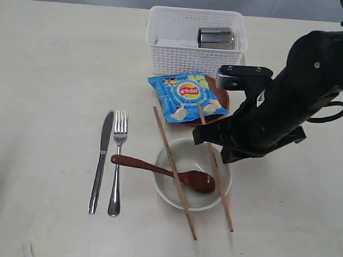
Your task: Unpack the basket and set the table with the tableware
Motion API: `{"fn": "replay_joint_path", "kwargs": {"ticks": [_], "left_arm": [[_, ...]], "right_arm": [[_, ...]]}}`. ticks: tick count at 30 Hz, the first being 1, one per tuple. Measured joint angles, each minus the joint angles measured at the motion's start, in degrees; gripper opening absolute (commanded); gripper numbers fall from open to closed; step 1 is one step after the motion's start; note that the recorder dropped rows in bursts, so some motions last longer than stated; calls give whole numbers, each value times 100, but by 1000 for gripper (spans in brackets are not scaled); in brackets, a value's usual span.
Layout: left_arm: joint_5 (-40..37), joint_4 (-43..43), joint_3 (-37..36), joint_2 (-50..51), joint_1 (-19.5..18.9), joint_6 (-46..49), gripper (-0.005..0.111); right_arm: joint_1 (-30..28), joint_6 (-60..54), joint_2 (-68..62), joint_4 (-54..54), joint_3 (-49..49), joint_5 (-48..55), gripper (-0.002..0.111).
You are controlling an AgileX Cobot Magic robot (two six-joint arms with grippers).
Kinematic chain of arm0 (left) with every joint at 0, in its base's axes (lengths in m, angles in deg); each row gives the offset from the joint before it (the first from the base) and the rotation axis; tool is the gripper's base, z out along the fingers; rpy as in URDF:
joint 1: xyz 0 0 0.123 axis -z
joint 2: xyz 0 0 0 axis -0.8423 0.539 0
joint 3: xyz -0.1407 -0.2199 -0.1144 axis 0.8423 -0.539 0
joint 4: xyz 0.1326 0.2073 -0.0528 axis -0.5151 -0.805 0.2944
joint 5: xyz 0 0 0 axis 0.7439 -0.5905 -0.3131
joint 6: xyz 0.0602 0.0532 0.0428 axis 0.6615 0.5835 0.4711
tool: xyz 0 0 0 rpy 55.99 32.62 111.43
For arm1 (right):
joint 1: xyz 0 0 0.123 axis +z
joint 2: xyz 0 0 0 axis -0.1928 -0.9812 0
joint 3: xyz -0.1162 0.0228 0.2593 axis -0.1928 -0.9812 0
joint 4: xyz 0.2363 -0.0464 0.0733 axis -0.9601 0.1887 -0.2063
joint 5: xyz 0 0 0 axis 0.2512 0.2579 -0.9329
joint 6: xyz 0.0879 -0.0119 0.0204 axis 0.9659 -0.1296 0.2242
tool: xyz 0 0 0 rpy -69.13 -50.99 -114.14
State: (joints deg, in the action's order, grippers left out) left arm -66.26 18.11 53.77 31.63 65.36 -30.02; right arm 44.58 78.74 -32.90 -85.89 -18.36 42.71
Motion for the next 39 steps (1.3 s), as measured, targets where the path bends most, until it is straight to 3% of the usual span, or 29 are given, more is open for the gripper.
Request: {"fn": "replay_joint_path", "kwargs": {"ticks": [7,28,35,39], "left_arm": [[0,0,0,0,0,0,0],[0,0,0,0,0,0,0],[0,0,0,0,0,0,0],[0,0,0,0,0,0,0]], "right_arm": [[372,-48,0,-40,3,0,-1],[383,-26,-26,89,270,-223,-1],[544,-89,-26,113,1069,371,0],[919,-113,-35,113,1538,888,13]]}}
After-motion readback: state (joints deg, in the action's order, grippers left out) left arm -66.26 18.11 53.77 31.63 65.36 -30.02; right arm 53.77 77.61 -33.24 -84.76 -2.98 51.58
